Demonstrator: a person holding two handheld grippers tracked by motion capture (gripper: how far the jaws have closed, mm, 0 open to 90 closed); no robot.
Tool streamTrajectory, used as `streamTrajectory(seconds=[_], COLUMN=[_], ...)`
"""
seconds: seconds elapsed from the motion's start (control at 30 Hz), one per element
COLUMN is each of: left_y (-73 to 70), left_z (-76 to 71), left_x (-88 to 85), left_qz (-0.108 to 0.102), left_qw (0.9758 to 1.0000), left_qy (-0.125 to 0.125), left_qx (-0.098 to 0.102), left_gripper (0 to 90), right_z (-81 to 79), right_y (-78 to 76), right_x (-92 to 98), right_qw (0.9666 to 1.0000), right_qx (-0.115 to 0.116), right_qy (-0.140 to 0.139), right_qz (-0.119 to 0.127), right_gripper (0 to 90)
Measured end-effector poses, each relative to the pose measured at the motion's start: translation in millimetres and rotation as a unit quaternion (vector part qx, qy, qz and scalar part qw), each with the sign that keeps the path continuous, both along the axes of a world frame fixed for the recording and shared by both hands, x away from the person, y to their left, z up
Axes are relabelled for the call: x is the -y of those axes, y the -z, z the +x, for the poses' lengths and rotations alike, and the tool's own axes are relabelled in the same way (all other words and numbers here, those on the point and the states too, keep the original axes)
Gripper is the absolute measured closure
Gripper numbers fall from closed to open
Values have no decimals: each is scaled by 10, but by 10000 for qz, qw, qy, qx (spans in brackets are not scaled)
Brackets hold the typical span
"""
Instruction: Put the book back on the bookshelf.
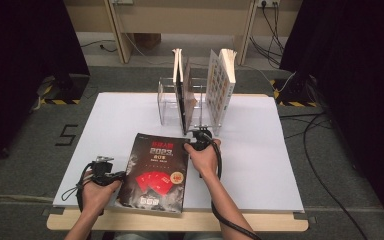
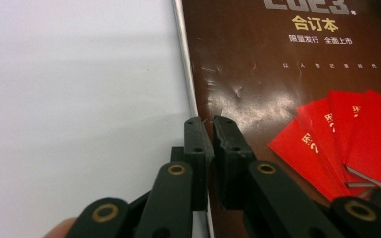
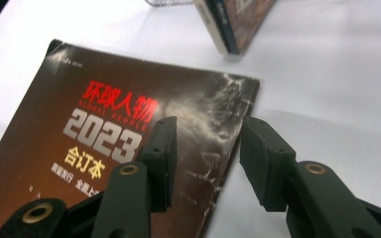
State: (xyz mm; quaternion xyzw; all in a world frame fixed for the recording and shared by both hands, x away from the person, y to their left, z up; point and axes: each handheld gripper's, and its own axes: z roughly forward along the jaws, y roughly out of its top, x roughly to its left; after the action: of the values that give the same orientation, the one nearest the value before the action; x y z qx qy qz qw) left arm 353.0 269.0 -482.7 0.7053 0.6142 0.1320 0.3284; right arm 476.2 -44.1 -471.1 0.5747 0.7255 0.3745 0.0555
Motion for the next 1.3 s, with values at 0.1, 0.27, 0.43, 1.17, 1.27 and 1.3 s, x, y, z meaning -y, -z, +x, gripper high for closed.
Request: streamTrajectory(seconds=[0.1, 0.27, 0.43, 1.17, 1.27, 1.3], left_y=[0, -12, -8, 5, 9, 10], left_z=[-3, -19, -19, -3, 1, 1], left_x=[-9, 4, -4, -20, -29, -30], left_qz=[-38, -5, -80, -7, -4, -5], left_qw=[10000, 10000, 9999, 9999, 9999, 9999], left_qy=[24, 57, 19, -110, -105, -105], left_qx=[-7, -37, -58, 106, 110, 110], left_gripper=[861, 866, 865, 863, 849, 846], right_z=[70, 175, 244, 399, 407, 410], right_y=[6, 44, 87, 124, 133, 136], right_x=[5, 10, 3, -29, -17, -14], right_qw=[9999, 9999, 9999, 10000, 9999, 9999], right_qx=[-15, 11, -39, 19, 66, 77], right_qy=[95, 77, 68, -85, -145, -142], right_qz=[-61, -121, -105, -13, -2, 15], right_gripper=[579, 581, 576, 563, 564, 564])
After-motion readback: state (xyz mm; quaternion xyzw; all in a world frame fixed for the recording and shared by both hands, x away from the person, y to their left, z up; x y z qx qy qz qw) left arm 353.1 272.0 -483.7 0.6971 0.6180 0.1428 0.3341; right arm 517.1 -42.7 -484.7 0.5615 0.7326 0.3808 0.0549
